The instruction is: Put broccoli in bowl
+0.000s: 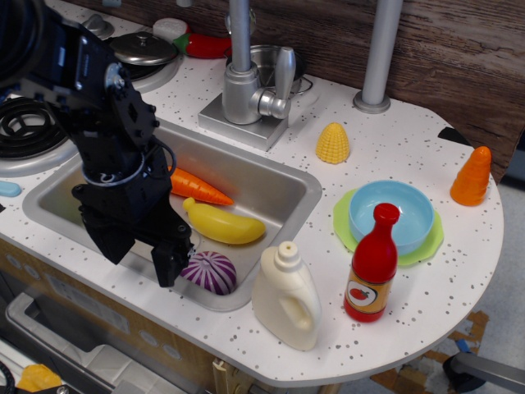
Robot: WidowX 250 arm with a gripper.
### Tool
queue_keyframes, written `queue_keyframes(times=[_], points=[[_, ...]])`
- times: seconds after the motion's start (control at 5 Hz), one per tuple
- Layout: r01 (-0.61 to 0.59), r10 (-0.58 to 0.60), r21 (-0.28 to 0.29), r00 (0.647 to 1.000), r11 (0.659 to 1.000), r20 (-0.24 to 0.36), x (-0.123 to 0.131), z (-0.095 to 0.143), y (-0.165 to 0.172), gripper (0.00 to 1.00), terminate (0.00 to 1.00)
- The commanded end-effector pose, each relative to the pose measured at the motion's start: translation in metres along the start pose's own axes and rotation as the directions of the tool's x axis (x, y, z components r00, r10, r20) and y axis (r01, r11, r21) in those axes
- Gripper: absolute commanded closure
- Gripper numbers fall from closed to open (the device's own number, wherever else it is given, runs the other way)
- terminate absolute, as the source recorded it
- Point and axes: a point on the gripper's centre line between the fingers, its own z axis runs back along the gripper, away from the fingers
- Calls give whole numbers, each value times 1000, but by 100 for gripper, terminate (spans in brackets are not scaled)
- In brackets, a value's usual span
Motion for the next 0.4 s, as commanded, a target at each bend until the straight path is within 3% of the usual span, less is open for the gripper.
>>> queue_keyframes(times=[0.0, 0.2], points=[[92, -97, 79, 993, 993, 67, 53, 21, 45, 0, 0], [171, -180, 107, 981, 979, 77, 91, 32, 75, 0, 0]])
